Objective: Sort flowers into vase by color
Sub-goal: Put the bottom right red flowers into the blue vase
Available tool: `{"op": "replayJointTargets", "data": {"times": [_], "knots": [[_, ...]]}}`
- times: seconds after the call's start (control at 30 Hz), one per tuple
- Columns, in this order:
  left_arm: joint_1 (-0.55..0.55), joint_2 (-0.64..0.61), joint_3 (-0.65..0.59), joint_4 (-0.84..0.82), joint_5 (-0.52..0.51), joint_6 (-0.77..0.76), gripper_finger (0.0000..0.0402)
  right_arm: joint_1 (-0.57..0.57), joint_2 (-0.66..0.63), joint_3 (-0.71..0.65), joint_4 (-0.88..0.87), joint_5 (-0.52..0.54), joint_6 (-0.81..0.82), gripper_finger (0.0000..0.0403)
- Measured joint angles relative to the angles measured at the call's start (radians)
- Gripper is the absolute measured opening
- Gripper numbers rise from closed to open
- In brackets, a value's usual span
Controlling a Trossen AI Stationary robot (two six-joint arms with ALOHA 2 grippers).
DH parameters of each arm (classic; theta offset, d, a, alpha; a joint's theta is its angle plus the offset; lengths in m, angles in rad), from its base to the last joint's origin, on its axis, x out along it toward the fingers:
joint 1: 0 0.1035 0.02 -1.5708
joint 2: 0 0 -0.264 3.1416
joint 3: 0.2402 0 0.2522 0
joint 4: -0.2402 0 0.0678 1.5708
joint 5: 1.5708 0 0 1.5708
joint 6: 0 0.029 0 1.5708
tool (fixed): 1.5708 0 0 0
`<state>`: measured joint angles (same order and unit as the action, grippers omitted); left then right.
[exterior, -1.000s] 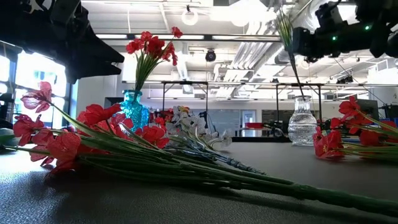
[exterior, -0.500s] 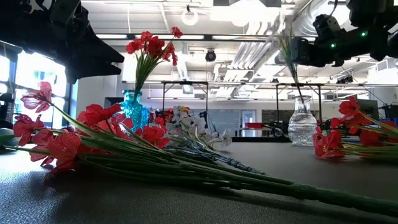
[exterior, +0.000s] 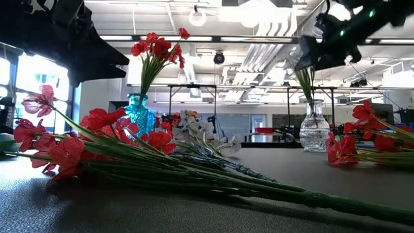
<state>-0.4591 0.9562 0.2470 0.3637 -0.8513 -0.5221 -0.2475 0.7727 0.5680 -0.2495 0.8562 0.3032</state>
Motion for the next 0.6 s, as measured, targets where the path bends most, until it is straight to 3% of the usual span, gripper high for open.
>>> {"op": "replayJointTargets", "data": {"times": [0.13,0.3,0.6], "knots": [[0.0,0.0,0.0,0.0,0.0,-0.001,0.0197,0.033,0.0,0.159,-0.315,-0.07,0.216,0.0258],[0.0,0.0,0.0,0.0,0.003,0.0,0.0197,0.105,0.0,0.274,-0.549,-0.14,0.382,0.0244],[0.0,0.0,0.0,0.0,0.003,0.0,0.0197,0.238,0.048,0.237,-0.774,-0.341,0.653,0.0204]]}}
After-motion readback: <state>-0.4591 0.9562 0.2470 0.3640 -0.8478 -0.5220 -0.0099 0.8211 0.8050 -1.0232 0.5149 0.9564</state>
